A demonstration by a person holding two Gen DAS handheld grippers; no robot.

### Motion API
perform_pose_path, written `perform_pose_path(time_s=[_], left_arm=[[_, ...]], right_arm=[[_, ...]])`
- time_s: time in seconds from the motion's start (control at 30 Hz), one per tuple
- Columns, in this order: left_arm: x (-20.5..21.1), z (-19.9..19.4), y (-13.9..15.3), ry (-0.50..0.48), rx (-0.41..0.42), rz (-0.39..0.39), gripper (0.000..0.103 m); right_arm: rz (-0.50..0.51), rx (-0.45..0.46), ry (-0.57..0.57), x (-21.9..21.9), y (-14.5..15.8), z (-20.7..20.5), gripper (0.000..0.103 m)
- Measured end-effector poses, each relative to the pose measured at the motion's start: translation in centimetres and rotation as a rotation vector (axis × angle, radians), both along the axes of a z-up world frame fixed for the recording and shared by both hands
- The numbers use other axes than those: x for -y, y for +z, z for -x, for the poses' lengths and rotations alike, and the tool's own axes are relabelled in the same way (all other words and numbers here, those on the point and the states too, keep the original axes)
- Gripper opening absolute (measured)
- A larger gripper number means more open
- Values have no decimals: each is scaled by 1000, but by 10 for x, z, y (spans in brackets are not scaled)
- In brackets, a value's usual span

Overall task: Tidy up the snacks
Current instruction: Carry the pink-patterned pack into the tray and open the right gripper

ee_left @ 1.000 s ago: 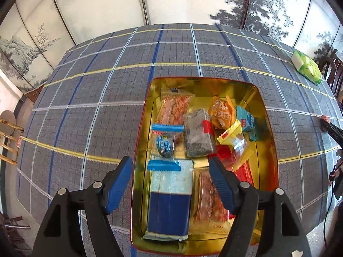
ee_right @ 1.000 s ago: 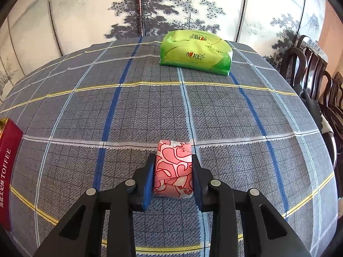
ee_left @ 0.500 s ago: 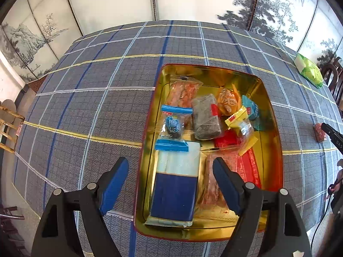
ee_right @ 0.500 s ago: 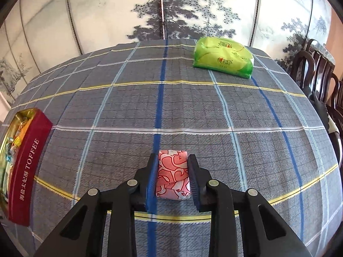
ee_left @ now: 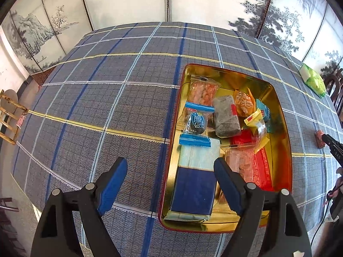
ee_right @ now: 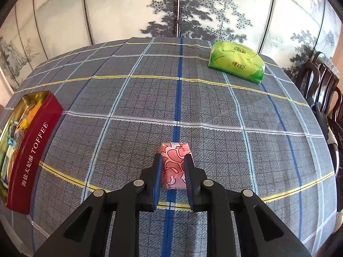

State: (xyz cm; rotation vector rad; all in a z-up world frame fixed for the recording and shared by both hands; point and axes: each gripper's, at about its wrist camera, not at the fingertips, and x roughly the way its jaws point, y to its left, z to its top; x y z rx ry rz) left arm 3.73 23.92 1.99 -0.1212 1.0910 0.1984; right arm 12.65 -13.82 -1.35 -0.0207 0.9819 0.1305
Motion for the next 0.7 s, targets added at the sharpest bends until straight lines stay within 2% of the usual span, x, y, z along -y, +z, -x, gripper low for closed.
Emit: perform_pose_path(time_s=[0.03,0.1,0.27,0.37,0.43,0.53,0.7], left_arm=[[0,0,0,1,-3,1,80],[-1,1,0,-1,-3,-1,80],[-3,5,3,8,4,-15,80],[-4,6,3,13,0,-25,80],[-6,6,3,17,-1,-21,80],[-9,7,2,27,-3,-15,80],[-12,9,0,34,-5,-14,80]], right_arm=[[-7,-9,-1,1,-2,-2,35],[-11,-32,-3,3,-8,-8,42],[-29,-66,2,-2,-22,-13,41],[-10,-54,-1,-7,-23,-12,32],[-15,-57,-9,-10,-22,-11,31],[-31,-57,-9,-18,-17,-7,31],[-64,-26,65,-53,6,0,30]])
